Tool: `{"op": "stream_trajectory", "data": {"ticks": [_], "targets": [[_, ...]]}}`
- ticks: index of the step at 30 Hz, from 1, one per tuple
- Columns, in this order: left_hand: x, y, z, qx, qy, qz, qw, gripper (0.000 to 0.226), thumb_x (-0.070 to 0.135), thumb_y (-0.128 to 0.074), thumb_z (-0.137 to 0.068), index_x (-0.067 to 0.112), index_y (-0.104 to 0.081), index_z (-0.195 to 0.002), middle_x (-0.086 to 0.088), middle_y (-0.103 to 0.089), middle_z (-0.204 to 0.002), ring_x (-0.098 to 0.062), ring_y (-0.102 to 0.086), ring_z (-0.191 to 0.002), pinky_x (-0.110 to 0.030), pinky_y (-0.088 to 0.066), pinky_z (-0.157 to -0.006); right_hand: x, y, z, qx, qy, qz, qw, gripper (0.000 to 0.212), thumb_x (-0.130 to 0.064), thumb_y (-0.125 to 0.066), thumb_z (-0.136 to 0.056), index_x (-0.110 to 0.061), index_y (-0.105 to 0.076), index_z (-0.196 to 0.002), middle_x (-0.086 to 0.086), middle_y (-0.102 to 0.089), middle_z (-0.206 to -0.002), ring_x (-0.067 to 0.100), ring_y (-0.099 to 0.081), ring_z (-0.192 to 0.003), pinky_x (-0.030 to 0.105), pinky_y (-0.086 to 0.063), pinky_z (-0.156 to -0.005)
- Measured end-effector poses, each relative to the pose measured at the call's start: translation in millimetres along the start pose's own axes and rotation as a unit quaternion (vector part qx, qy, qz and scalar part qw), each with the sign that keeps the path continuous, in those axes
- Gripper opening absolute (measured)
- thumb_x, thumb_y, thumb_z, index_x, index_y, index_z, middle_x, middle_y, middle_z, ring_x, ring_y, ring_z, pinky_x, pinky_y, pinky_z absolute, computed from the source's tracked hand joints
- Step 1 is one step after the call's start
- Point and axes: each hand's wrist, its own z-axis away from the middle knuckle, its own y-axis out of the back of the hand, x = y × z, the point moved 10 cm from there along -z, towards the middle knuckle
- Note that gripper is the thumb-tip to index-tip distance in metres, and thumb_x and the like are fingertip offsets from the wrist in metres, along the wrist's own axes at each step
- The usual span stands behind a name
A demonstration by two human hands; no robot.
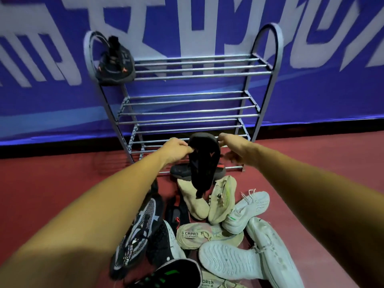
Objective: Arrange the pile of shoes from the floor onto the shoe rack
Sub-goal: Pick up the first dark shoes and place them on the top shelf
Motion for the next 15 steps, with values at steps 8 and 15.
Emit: {"op": "stream_trajectory", "data": {"ticks": [8, 15], "targets": [[4, 61, 27, 0.126, -0.003, 0.118, 0.985, 0.019, 0.036, -0.065, -0.087, 0.019, -0.075, -0.090, 0.001, -0.073, -0.085, -0.015, -0.062, -0.071, -0.024, -0.037, -0.051, -41, -13, 20, 0.058, 0.094, -0.086, 0.990, 0.027, -0.040, -0.055, -0.092, -0.019, -0.071, -0.092, -0.007, -0.067, -0.073, 0.007, -0.044, -0.044, 0.025, -0.027, -0.049], [1, 86, 43, 0.183, 0.000, 0.134, 0.974, 0.036, 0.045, -0.065, -0.083, 0.013, -0.065, -0.065, 0.003, -0.051, -0.054, -0.019, -0.041, -0.052, -0.031, -0.029, -0.051, -54, -34, 20, 0.021, 0.145, 0.059, 0.987, 0.021, -0.026, -0.069, -0.091, -0.011, -0.075, -0.104, -0.001, -0.064, -0.080, 0.011, -0.048, -0.058, 0.025, -0.034, -0.053]]}}
